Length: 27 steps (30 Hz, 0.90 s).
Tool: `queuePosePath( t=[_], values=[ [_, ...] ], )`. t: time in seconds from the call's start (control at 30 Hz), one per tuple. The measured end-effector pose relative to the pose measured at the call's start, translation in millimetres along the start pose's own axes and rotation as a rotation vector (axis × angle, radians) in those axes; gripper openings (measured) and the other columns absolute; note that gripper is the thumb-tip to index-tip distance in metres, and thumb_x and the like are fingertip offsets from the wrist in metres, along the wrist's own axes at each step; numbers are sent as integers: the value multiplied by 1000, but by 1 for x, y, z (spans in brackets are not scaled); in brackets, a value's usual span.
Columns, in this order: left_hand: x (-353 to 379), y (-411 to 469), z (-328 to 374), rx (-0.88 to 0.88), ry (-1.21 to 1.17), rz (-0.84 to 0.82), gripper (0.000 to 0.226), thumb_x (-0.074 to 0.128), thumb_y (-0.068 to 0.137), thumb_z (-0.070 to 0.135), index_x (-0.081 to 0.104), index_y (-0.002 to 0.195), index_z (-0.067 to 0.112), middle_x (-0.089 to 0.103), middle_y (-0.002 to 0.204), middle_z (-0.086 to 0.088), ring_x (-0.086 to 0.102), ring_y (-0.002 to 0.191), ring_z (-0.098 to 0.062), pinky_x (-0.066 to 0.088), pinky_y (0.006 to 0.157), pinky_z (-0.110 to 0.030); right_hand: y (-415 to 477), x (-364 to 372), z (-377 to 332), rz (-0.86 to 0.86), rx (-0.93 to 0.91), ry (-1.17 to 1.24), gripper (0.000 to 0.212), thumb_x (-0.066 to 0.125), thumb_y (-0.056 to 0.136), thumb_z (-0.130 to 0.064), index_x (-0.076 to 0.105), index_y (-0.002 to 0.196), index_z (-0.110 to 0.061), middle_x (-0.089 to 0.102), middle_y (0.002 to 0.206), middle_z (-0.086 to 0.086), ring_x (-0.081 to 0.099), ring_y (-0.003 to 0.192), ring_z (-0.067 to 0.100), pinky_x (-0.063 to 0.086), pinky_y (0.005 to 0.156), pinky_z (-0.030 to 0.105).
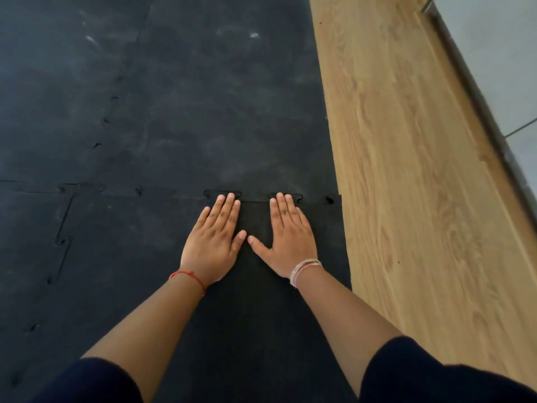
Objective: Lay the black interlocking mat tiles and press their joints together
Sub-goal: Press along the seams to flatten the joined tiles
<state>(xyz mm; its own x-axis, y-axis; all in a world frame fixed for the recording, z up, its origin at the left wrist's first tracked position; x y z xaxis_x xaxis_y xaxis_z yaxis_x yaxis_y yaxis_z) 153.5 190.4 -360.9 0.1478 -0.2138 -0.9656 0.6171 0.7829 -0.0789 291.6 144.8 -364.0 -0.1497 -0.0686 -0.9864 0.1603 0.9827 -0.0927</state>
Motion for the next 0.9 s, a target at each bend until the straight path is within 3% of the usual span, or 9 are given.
queuePosePath(
  t=[0.13, 0.27, 0.43, 0.6, 0.73, 0.9],
  values=[
    [0, -2, -1, -4, 34, -2, 66, -4, 86, 51, -9, 140, 14, -14, 149, 0, -16, 137, -14, -10, 112, -30, -1, 2, 1, -28, 1, -24, 88, 19, 83, -68, -1, 145, -10, -2, 156, 8, -8, 142, 19, -6, 112, 33],
    [3, 1, 3, -63, -16, -2, 60, 17, 96, 43, -5, 142, 11, -8, 154, -5, -17, 136, -12, -12, 110, -28, -6, 4, 9, -35, -4, -6, 90, 13, 82, -71, -7, 144, -9, -10, 155, 8, -14, 141, 19, -7, 113, 34],
    [10, 11, 50, 114, -29, -16, 57, 13, 96, 41, -9, 141, 14, -13, 153, -2, -21, 134, -9, -14, 109, -26, -51, 1, 57, 29, 361, -15, 92, 4, 79, -72, -18, 139, -6, -15, 154, 14, -17, 140, 24, -3, 116, 40],
    [17, 20, 53, 102, -26, 25, 56, 12, 95, 42, -12, 140, 18, -17, 148, 4, -22, 134, -9, -16, 108, -25, -41, 3, 57, 35, 374, -4, 94, 3, 78, -72, -9, 142, -4, -7, 154, 16, -11, 141, 26, 0, 116, 41],
    [17, 19, 55, 103, -3, -18, 56, 12, 96, 41, -14, 140, 19, -19, 148, 4, -23, 134, -9, -15, 109, -26, -35, -3, 60, -62, 353, -32, 97, 17, 79, -71, -3, 143, -1, -1, 154, 19, -5, 142, 29, 0, 116, 40],
    [14, 21, 55, 108, -13, -8, 57, 14, 96, 42, -11, 141, 17, -14, 152, 1, -20, 135, -10, -11, 111, -28, -20, -21, 77, -144, 289, -3, 90, 26, 83, -69, 9, 145, -5, 11, 155, 14, 9, 142, 26, 13, 112, 37]
  ],
)
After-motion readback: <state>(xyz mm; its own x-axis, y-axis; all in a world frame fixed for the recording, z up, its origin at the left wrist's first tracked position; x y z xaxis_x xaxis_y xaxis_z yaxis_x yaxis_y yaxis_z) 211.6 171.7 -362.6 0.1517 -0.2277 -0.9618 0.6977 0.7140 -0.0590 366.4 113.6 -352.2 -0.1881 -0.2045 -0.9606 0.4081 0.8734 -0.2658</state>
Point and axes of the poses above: each hand's wrist, its own y-axis towards the middle knuckle, its own x-axis out of the palm, z = x × y, the point moved 4 cm from there along y, towards the middle knuckle
